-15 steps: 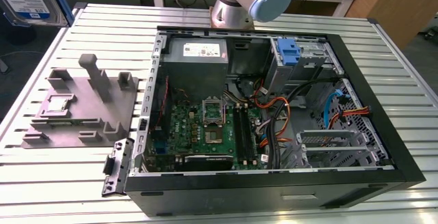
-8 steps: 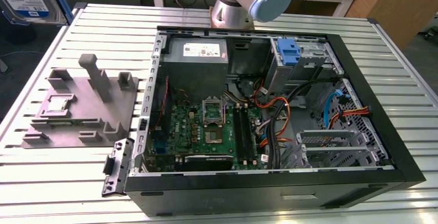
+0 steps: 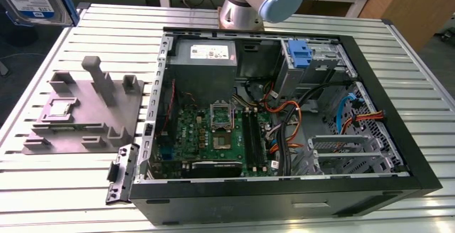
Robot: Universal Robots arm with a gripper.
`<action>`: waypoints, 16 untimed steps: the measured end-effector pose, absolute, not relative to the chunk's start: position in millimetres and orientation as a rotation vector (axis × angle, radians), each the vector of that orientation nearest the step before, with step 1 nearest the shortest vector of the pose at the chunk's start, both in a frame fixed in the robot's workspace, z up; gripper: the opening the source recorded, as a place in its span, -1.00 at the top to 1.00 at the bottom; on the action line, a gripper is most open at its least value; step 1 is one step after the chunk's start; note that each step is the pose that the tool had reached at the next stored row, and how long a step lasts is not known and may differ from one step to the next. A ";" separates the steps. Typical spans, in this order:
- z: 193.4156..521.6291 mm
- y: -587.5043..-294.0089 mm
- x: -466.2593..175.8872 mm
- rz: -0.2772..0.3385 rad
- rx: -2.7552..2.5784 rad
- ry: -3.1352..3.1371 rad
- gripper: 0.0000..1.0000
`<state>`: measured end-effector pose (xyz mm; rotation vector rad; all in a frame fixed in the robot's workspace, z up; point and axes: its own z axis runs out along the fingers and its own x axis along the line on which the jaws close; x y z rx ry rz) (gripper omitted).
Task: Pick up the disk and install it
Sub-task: 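Pick up the disk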
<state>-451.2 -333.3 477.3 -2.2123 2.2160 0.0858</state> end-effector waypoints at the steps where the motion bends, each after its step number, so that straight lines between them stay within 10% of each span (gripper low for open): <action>1: 477.4 -333.3 -449.2 0.086 -2.212 2.216 0.26; 16: 477.2 -337.6 -440.1 0.086 -2.212 2.216 0.26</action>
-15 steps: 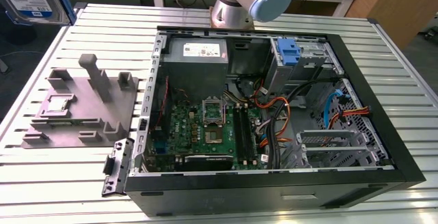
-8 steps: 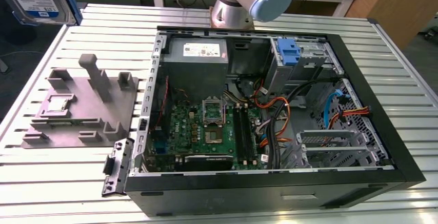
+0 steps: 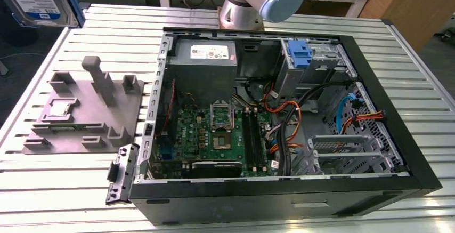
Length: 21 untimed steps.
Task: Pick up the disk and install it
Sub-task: 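Pick up the disk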
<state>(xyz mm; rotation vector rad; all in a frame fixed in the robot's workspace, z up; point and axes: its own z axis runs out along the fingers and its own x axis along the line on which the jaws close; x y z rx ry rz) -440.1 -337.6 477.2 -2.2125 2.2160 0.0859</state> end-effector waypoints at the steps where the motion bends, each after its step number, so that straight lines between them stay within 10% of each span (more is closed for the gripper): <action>1: 477.2 -338.2 -440.1 0.086 -2.212 2.216 0.26; 21: 489.2 -340.6 -440.1 0.081 -2.215 2.218 0.26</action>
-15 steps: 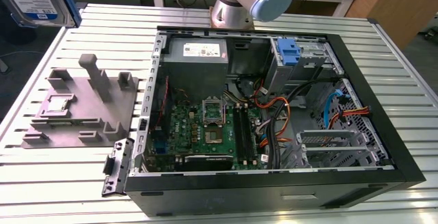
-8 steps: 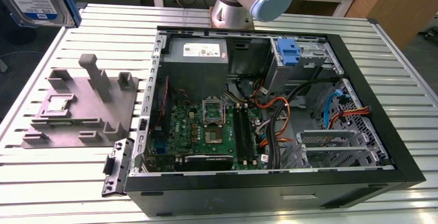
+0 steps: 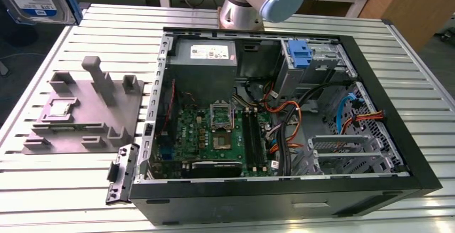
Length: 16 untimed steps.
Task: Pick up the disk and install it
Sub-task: 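Pick up the disk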
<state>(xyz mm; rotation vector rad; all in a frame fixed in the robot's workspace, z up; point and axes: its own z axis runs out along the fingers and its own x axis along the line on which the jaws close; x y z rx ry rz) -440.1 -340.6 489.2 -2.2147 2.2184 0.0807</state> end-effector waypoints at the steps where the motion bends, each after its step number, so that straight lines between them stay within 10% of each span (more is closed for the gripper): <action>1: 491.3 -340.6 -440.1 0.080 -2.215 2.219 0.26; 16: 506.9 -343.2 -440.1 0.067 -2.221 2.225 0.26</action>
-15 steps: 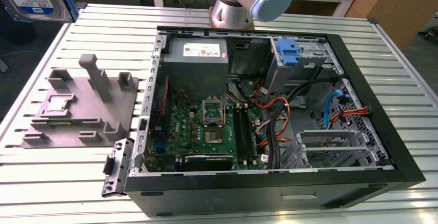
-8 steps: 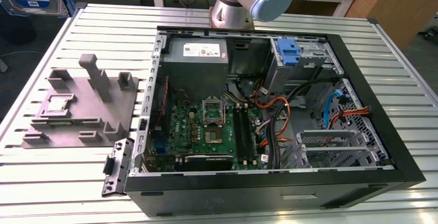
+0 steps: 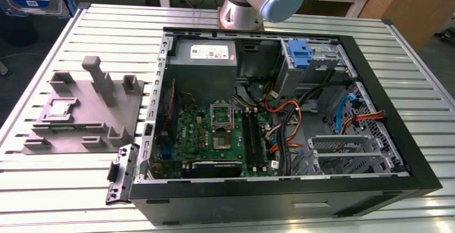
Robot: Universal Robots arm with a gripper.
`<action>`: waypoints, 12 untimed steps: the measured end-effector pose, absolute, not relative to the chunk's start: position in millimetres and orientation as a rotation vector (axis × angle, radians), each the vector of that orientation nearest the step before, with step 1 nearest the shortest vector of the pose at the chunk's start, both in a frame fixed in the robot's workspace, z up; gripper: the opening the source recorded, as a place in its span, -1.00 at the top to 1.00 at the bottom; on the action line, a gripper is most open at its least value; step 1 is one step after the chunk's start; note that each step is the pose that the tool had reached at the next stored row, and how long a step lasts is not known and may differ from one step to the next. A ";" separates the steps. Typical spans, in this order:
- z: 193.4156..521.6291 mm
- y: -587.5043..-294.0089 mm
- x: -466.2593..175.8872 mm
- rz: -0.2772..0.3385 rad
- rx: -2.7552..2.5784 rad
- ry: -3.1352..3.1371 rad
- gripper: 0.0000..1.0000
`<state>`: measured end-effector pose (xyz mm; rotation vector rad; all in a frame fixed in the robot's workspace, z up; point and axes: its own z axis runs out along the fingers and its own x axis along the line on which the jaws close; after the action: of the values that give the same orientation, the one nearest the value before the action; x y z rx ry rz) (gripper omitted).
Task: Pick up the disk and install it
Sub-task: 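Pick up the disk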
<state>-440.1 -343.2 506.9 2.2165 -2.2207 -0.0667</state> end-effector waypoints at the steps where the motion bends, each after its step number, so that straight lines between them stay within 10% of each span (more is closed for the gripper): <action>1: 506.9 -344.2 -440.1 -0.066 2.216 -2.221 0.26; 12: 506.8 -357.1 -439.0 -0.059 2.213 -2.218 0.26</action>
<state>-439.0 -357.1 506.8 2.2127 -2.2178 -0.0586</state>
